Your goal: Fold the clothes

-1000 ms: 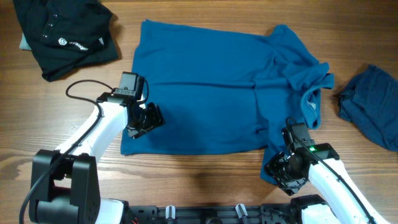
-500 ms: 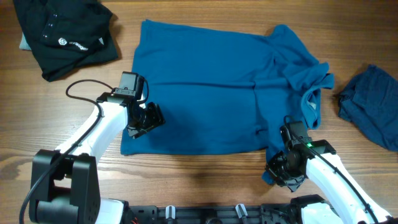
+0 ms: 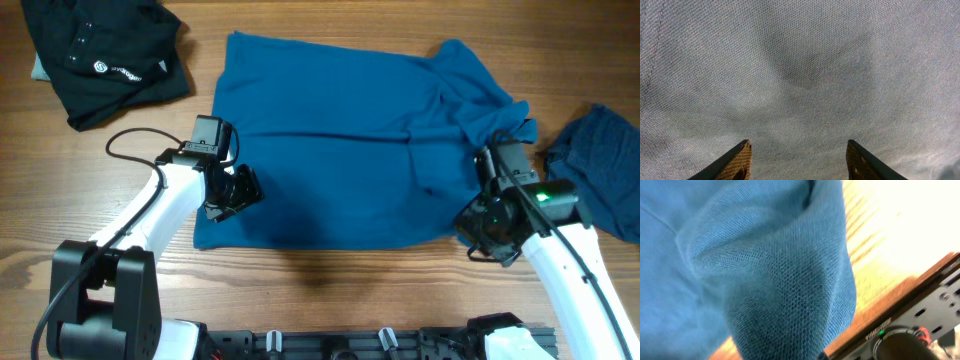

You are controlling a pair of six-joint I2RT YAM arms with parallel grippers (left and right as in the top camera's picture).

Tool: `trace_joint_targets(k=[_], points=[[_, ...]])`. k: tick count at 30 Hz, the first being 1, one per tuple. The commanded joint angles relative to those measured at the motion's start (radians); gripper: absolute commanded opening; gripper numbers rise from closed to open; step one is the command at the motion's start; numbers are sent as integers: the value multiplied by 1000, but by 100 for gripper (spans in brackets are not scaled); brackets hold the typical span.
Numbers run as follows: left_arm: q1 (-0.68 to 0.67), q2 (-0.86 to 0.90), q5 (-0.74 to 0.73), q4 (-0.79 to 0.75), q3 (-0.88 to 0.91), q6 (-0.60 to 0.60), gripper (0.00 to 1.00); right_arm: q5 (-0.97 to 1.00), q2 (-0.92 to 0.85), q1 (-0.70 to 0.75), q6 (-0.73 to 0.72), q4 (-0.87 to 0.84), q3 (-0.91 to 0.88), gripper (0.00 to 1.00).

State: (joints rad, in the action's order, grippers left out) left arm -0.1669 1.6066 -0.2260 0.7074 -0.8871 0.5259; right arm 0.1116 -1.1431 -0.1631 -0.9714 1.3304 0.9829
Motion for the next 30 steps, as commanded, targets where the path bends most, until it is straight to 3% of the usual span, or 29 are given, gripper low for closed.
trace_joint_targets(k=[1,11,15,19,26,30], points=[[6,11,11,4,5,2,59,163,13,-4,2,3,62,4],[6,11,10,18,5,3,60,153,3,-4,29,-36,65,9],[6,11,6,40,5,3,46,135,3,-4,54,-39,65,9],[6,11,6,67,5,3,45,135,3,-4,55,-53,64,9],[11,-63,-2,98,0,3,63,135,3,-4,56,-63,64,9],[21,-277,12,184,-3,39,80,135,3,-4,56,-62,64,9]])
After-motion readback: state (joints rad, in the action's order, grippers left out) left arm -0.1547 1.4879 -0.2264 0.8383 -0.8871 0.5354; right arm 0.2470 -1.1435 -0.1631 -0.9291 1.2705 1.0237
